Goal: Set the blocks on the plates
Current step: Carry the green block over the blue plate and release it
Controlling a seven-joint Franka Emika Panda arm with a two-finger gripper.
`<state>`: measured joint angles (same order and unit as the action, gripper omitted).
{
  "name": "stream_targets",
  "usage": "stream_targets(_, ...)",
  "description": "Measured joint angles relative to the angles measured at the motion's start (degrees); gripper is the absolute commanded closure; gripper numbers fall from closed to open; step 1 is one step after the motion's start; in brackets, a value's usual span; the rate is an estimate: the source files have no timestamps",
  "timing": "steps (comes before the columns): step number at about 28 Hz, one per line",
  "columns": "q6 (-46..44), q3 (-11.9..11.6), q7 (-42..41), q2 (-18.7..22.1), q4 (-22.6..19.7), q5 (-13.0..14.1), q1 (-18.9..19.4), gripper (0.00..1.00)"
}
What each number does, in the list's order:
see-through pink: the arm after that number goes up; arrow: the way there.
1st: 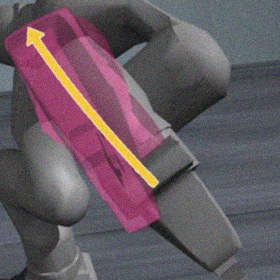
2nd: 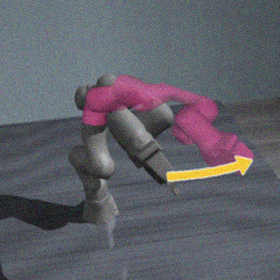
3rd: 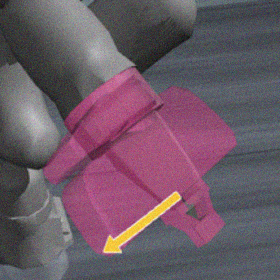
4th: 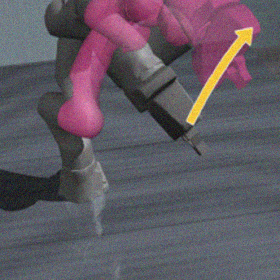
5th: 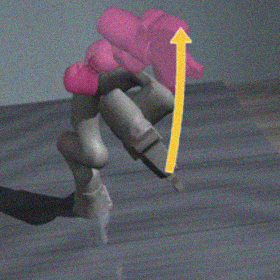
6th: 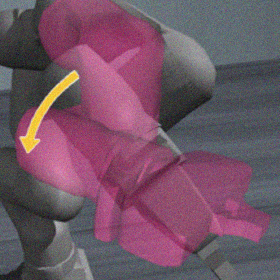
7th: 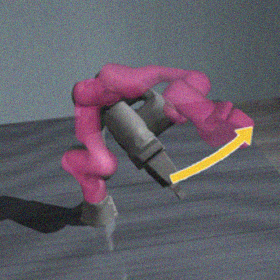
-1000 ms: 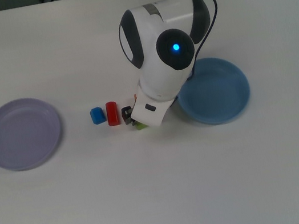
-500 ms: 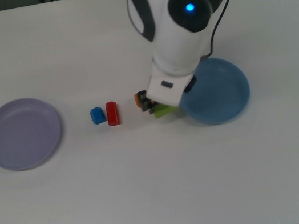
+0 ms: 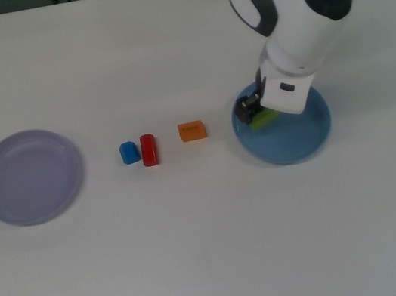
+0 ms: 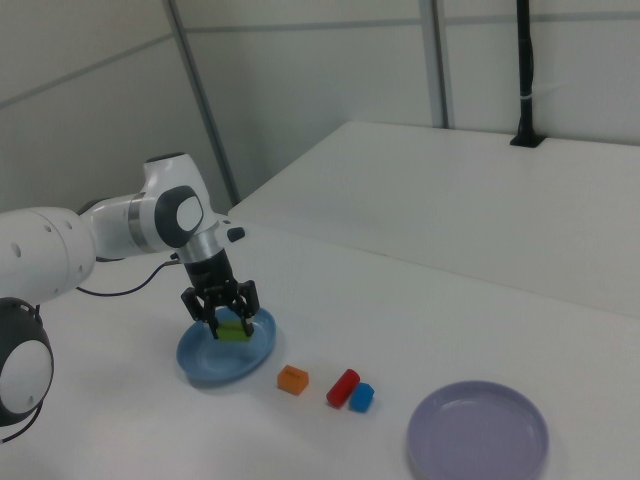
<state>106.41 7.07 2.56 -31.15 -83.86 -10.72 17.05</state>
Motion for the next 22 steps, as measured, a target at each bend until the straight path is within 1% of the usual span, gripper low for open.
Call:
stream_targets(4,0.0,0.01,1.28,-0.86,-0.11,-0.58,1.77,0.97)
stream_targets(5,0.0,0.01,1.32,-0.99,-0.11,-0.61,2.05,0.95)
stream_targets(6,0.0,0.02,1.33,-1.08,-0.13,-0.63,2.28,0.92)
stream_targets(7,0.0,0.01,1.34,-1.17,-0.15,-0.64,2.48,0.7)
stream_targets(8,0.0,0.02,1.36,-1.25,-0.2,-0.64,2.68,0.51)
stream_targets(9,0.0,0.02,1.36,-1.27,-0.22,-0.65,2.75,0.36)
stream_targets(11,0.0,0.01,1.36,-1.27,-0.27,-0.83,2.79,0.17)
stream_targets(12,0.0,0.01,1.36,-1.27,-0.29,-1.23,2.79,0.0)
stream_targets(13,0.0,0.01,1.36,-1.27,-0.32,-2.13,2.76,0.0)
stream_targets(17,0.0,-0.03,1.37,-1.27,-0.38,-4.28,2.71,0.0)
stream_targets(22,-0.07,-0.38,1.38,-1.06,-0.24,-4.55,2.47,0.0)
